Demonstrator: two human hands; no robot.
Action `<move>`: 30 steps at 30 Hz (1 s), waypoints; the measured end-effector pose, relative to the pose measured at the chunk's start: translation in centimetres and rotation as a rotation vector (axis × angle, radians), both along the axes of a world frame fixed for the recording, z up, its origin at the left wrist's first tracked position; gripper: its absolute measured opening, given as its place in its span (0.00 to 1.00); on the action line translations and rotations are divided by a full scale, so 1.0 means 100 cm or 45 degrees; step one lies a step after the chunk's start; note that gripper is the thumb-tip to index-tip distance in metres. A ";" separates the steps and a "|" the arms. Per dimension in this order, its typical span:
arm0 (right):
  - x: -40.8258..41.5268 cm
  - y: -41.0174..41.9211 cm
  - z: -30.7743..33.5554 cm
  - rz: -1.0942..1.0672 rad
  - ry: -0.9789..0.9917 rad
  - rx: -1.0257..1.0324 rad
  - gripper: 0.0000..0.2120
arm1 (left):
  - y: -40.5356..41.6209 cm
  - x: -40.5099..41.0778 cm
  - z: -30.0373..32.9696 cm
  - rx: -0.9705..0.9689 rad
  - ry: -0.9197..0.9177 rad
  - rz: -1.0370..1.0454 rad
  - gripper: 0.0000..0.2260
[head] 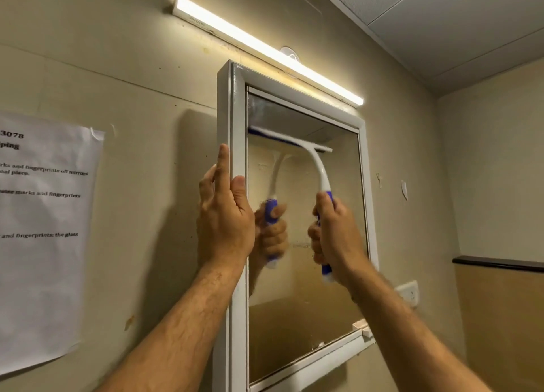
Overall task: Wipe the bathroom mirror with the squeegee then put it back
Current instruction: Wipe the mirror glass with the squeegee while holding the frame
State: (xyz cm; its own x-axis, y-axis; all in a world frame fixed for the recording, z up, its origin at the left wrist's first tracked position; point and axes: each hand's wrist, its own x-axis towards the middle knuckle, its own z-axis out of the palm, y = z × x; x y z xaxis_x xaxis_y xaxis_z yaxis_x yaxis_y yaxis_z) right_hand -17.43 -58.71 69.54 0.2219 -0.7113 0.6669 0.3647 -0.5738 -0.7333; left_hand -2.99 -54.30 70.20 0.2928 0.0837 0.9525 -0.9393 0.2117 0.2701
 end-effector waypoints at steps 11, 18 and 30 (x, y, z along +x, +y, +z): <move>-0.013 -0.013 -0.008 -0.022 0.071 -0.037 0.15 | -0.001 -0.003 -0.006 -0.007 0.102 0.095 0.22; -0.004 -0.006 -0.063 -0.041 0.043 -0.075 0.16 | 0.000 -0.003 -0.009 -0.002 0.096 0.121 0.22; -0.011 -0.027 -0.025 0.123 0.093 0.020 0.14 | 0.001 -0.002 -0.009 0.031 0.093 0.110 0.21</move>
State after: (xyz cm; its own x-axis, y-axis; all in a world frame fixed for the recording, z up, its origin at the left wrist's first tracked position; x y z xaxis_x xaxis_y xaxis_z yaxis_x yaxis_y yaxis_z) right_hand -18.58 -61.45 67.06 0.3376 -0.6948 0.6351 0.3627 -0.5266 -0.7689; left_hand -3.20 -54.20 69.31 0.3539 0.0884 0.9311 -0.9315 0.1232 0.3423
